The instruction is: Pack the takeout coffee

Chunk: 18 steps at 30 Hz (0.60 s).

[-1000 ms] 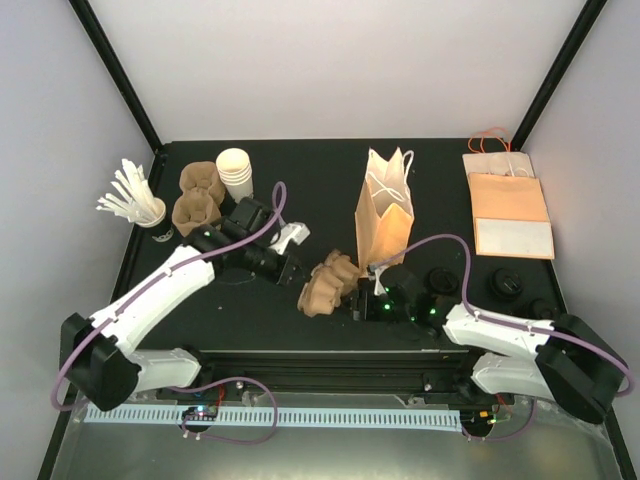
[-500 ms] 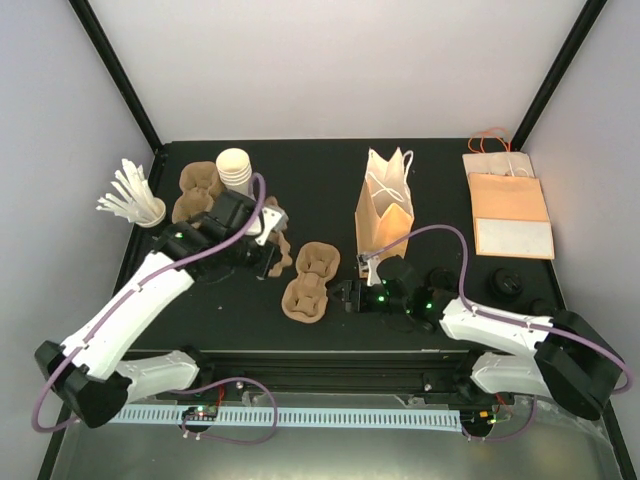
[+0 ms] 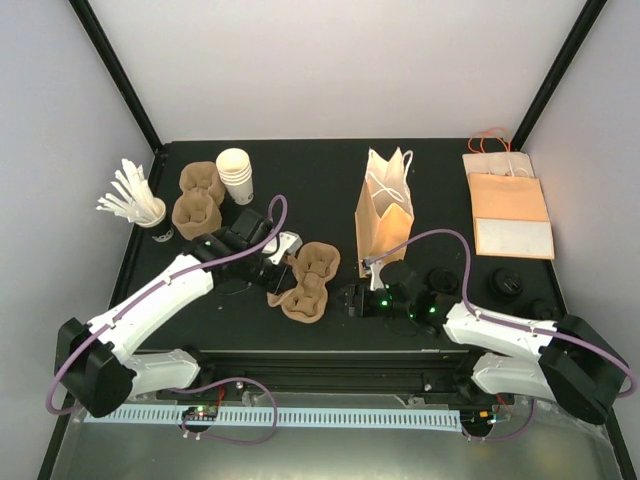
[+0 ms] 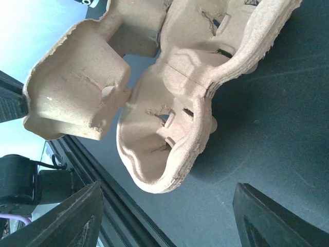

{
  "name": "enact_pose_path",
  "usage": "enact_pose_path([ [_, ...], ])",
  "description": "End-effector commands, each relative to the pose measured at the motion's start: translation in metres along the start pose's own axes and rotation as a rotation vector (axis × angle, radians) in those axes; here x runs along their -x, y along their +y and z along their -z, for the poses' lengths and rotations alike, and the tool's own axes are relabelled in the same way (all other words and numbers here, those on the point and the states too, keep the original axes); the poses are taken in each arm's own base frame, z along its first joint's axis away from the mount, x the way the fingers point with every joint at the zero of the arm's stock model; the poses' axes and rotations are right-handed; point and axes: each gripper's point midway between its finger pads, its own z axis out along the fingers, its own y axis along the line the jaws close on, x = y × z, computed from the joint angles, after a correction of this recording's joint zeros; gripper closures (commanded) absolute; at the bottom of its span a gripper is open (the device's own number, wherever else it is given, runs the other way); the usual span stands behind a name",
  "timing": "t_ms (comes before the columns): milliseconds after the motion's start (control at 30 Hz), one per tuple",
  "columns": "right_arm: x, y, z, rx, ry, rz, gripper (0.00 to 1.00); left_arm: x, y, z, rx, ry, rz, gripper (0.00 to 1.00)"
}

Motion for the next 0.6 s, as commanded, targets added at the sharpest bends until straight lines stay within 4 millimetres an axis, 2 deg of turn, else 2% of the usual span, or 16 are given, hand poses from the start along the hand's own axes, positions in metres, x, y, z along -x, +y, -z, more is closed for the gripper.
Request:
enact_pose_path([
  [0,0.000,0.003,-0.002,0.015,-0.002,-0.008,0.29,0.013,-0.007,0.014,0.000,-0.053,-0.026,0.91],
  [100,0.002,0.001,-0.002,0.002,-0.008,-0.007,0.28,0.016,0.009,0.031,0.139,-0.064,-0.033,0.91],
  [200,0.002,-0.003,-0.002,-0.027,-0.007,-0.011,0.28,0.028,0.001,0.055,0.181,-0.137,-0.098,0.91],
  [300,0.003,-0.010,0.001,-0.070,-0.017,-0.021,0.29,0.040,-0.033,0.077,0.126,-0.236,-0.232,0.91],
  [367,0.006,-0.012,0.008,-0.090,-0.044,-0.023,0.29,0.041,-0.057,0.082,0.071,-0.267,-0.316,0.92],
  [433,0.012,-0.014,0.020,-0.116,-0.088,-0.016,0.29,0.038,-0.079,0.077,0.022,-0.277,-0.394,0.93],
  [567,0.022,-0.023,0.053,-0.240,-0.142,0.037,0.28,0.015,-0.117,0.053,-0.052,-0.231,-0.530,0.93],
])
